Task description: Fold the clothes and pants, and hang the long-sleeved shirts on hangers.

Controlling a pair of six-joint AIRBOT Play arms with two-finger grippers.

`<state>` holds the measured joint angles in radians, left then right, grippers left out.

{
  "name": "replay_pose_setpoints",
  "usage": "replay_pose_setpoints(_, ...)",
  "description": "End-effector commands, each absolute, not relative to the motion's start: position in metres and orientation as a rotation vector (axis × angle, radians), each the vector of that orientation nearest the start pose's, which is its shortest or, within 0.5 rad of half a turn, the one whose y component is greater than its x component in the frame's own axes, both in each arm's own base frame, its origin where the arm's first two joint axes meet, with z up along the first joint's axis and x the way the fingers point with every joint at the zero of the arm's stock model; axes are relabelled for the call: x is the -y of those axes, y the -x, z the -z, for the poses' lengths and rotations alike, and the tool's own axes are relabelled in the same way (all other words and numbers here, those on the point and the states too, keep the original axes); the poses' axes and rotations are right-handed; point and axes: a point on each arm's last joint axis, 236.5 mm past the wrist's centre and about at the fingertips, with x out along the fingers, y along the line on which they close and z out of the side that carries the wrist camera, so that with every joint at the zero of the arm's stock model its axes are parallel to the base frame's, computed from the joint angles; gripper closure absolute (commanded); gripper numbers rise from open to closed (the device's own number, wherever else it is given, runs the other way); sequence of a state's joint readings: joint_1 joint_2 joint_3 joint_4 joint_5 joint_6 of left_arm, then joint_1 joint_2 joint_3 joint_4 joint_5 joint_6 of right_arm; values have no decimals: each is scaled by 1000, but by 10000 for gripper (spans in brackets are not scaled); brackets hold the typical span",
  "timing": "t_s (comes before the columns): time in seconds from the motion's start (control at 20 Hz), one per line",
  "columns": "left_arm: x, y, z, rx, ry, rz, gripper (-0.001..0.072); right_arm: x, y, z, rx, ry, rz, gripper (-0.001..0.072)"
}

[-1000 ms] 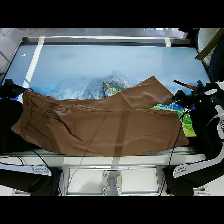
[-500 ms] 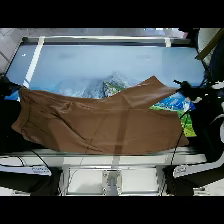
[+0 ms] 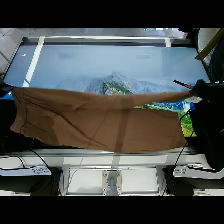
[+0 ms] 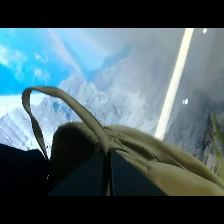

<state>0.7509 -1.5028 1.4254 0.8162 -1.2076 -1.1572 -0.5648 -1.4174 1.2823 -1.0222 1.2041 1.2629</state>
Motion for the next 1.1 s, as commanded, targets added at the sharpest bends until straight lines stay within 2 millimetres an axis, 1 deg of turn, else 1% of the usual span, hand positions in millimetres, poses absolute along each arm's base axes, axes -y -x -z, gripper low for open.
replay_pose_setpoints(0.0,-171,-431,-26,-982,667,2,681,96,-381,26,-1216,-555,-1,699)
replay_pose_setpoints(0.05,-164,-433,-18,-1006,660,15,681,88,-372,40,-1254,-564,-6,634)
replay_pose_setpoints(0.1,-159,-436,-14,-1017,660,26,681,82,-363,46,-1288,-582,-13,357)
replay_pose_setpoints(0.15,-156,-438,-12,-1019,656,30,681,82,-358,46,-1305,-594,-13,255)
replay_pose_setpoints(0.2,-156,-438,-12,-1017,659,32,681,87,-360,38,-1289,-601,-3,255)
replay_pose_setpoints(0.25,-156,-438,-13,-1016,658,31,681,95,-368,23,-1243,-597,8,255)
replay_pose_setpoints(0.35,-160,-437,-15,-1009,660,22,681,119,-399,-23,-1087,-558,59,265)
replay_pose_setpoints(0.4,-161,-436,-15,-1009,662,21,681,132,-421,-47,-982,-560,108,266)
replay_pose_setpoints(0.45,-161,-436,-15,-1009,662,20,681,138,-440,-63,-910,-542,128,266)
replay_pose_setpoints(0.5,-161,-436,-15,-1008,662,20,681,138,-453,-66,-888,-524,122,293)
replay_pose_setpoints(0.55,-161,-436,-15,-1008,662,20,681,133,-463,-56,-911,-526,104,313)
replay_pose_setpoints(0.6,-161,-436,-15,-1009,662,20,681,129,-468,-39,-959,-540,85,307)
replay_pose_setpoints(0.65,-161,-436,-15,-1009,662,21,681,125,-472,-20,-1011,-563,67,302)
replay_pose_setpoints(0.75,-162,-436,-15,-1008,663,19,681,111,-478,22,-1128,-652,1,302)
replay_pose_setpoints(0.85,-162,-436,-15,-1008,663,19,681,100,-481,55,-1211,-704,-63,302)
replay_pose_setpoints(0.95,-162,-436,-15,-1008,663,19,681,98,-491,78,-1234,-753,-84,302)
replay_pose_setpoints(1.05,-162,-436,-15,-1008,663,19,681,98,-503,90,-1236,-761,-95,303)
